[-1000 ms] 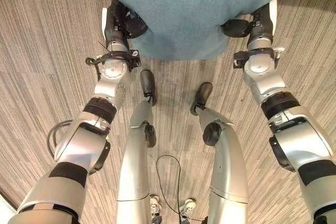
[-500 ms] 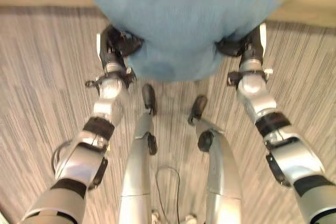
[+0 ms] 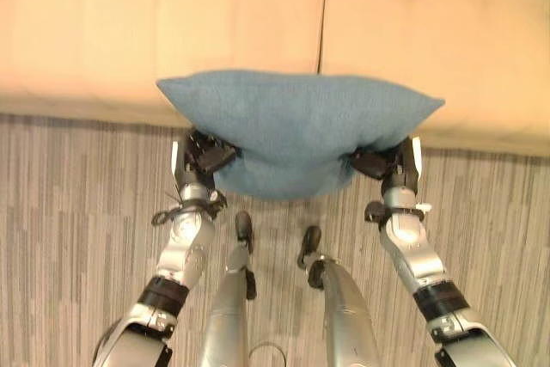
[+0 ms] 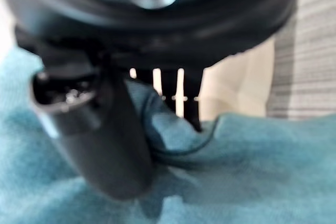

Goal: Pick up all the scattered cushions and arrange them neatly on the sofa.

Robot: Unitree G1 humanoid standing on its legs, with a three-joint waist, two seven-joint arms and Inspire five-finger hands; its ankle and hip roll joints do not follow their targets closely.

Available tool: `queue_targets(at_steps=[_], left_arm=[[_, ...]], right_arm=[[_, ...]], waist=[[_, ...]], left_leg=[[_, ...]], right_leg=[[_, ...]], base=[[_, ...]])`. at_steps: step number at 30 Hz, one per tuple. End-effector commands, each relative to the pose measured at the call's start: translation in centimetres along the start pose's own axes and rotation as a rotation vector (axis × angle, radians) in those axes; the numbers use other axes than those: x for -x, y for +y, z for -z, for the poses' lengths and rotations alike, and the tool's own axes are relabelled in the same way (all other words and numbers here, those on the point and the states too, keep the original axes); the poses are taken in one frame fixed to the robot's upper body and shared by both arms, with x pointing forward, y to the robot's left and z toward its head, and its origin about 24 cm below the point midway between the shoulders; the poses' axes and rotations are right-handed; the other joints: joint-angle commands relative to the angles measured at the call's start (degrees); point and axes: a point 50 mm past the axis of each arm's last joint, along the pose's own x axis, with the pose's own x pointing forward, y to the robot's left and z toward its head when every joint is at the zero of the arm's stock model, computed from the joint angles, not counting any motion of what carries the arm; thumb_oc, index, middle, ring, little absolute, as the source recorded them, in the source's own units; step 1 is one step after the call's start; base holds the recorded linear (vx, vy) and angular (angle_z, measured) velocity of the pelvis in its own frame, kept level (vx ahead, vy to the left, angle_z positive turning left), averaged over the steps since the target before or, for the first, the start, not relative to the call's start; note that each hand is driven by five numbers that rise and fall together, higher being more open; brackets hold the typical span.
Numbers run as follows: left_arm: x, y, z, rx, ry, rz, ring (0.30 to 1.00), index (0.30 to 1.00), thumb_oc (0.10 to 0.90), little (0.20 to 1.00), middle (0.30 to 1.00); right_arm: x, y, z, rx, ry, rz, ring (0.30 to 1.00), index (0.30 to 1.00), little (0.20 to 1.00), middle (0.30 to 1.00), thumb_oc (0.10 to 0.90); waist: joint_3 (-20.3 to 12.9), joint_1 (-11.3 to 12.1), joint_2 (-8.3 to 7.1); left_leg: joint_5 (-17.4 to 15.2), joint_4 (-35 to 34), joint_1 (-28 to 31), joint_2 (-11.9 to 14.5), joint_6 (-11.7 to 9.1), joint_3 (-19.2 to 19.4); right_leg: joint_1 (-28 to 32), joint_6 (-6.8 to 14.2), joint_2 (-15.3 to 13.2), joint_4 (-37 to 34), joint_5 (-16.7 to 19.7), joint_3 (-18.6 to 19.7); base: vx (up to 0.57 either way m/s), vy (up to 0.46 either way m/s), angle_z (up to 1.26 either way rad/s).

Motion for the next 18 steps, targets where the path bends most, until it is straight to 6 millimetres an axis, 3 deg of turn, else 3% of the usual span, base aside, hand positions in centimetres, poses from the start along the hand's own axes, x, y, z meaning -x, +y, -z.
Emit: queue_targets(at_steps=[1,4,5,8,14,18], left_arm=[[0.8,-6.7,-2.1,0.0,-0.173,0.34,0.3,0.3,0.4,0.3,0.3],[2.3,-4.3,-1.8,-0.086,-0.177,0.315,0.3,0.3,0.4,0.3,0.3],[2.3,-4.3,-1.8,-0.086,-0.176,0.315,0.3,0.3,0.4,0.3,0.3],[3.0,-2.4,-2.2,-0.139,-0.194,0.272,0.3,0.3,0.4,0.3,0.3],[3.7,-1.0,-2.3,-0.148,-0.192,0.215,0.3,0.3,0.4,0.3,0.3],[4.3,-0.6,-1.6,-0.151,-0.155,0.199,0.3,0.3,0.4,0.3,0.3]], right_arm=[[0.5,5.5,-5.4,-0.036,-0.306,-0.28,0.3,0.3,0.3,0.3,0.4],[1.7,3.8,-5.1,0.046,-0.322,-0.288,0.3,0.3,0.3,0.3,0.4],[1.7,3.8,-5.1,0.046,-0.322,-0.288,0.3,0.3,0.3,0.3,0.4],[2.4,2.7,-5.0,0.08,-0.322,-0.281,0.3,0.3,0.3,0.3,0.4],[3.1,1.4,-4.1,0.095,-0.278,-0.244,0.3,0.3,0.3,0.3,0.4],[3.7,0.8,-3.5,0.143,-0.253,-0.236,0.3,0.3,0.3,0.3,0.4]], waist=[[-8.44,-0.1,0.96],[-10.88,-0.01,0.83],[-10.93,-0.07,0.85],[-13.99,0.28,0.81],[-16.74,0.78,0.76],[-16.56,1.14,0.45]], left_leg=[[-7.36,1.01,6.4,2.59,-4.19,-2.2],[-6.54,-2.89,15.0,3.46,-5.15,-0.76],[-6.32,-3.03,14.93,3.42,-5.11,-0.83],[-6.01,-6.41,21.85,3.99,-5.69,0.44],[-6.0,-8.62,27.11,4.22,-5.86,1.04],[-6.2,-8.38,28.78,4.45,-6.11,0.45]], right_leg=[[9.85,6.81,0.3,-16.19,5.67,0.91],[19.56,7.02,1.82,-21.1,5.88,-0.27],[19.59,7.02,1.83,-21.37,6.14,-0.35],[27.26,7.45,3.33,-25.83,6.36,-0.85],[33.11,7.37,4.51,-28.61,6.12,-0.8],[36.53,6.87,5.53,-30.27,5.49,-0.6]], base=[[0.06,-0.051,0.19],[0.11,-0.027,0.08],[0.16,-0.012,-0.03],[0.1,-0.009,-0.01],[0.09,-0.007,0.06],[0.03,-0.026,0.09]])
